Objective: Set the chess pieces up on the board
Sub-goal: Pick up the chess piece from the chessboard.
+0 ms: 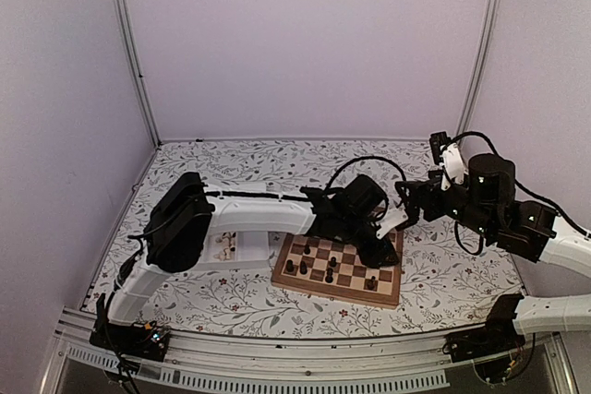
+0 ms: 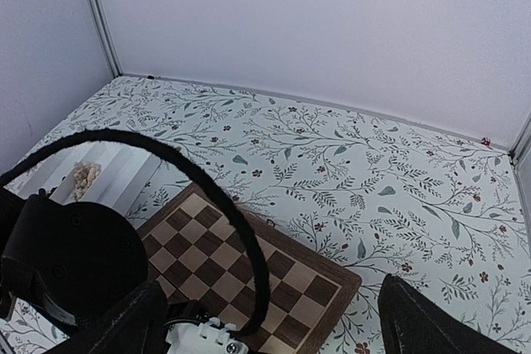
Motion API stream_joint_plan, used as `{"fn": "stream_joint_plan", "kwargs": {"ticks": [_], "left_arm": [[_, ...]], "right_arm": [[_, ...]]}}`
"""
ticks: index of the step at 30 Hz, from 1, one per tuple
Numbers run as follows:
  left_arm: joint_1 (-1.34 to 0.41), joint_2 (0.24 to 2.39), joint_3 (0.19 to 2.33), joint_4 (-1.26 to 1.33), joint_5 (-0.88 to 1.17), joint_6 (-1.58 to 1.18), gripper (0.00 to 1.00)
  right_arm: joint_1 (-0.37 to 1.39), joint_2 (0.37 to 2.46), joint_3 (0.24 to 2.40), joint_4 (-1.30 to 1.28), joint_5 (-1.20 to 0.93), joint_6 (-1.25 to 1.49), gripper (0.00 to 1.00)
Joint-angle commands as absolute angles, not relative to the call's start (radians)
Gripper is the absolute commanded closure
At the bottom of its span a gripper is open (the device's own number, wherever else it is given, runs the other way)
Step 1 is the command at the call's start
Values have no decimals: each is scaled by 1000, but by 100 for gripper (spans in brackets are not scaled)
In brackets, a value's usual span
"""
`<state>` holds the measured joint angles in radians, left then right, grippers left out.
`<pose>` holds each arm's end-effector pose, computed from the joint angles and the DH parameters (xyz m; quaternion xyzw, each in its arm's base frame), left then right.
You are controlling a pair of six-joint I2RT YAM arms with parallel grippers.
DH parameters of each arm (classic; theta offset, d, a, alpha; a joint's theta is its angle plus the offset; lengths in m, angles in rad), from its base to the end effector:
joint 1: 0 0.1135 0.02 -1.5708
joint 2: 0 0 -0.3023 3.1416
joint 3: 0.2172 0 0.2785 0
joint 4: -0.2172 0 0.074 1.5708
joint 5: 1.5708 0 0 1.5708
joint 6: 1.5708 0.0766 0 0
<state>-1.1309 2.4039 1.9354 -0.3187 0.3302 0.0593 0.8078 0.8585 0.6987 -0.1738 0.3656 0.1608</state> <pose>0.2402 -0.5687 0.1438 0.5630 0.7198 -0.3229 0.2463 0.1843 0.1531 0.3106 -0.1547 0.7931 0.1344 0.5736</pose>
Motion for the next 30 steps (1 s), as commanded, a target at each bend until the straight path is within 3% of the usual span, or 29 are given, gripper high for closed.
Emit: {"fn": "stream_joint_plan", "kwargs": {"ticks": [1,13,30], "left_arm": [[-1102,2458,2035,-346,348,77,53],[-1100,2541,2109,-427,376,112,55],[-1105,2551,2107,-480,349,170,76]], "right_arm": [[794,867,704,-147,348,160,9],[767,864,694,-148,321,161,8],[759,866,698,-147,314,158,9]]}}
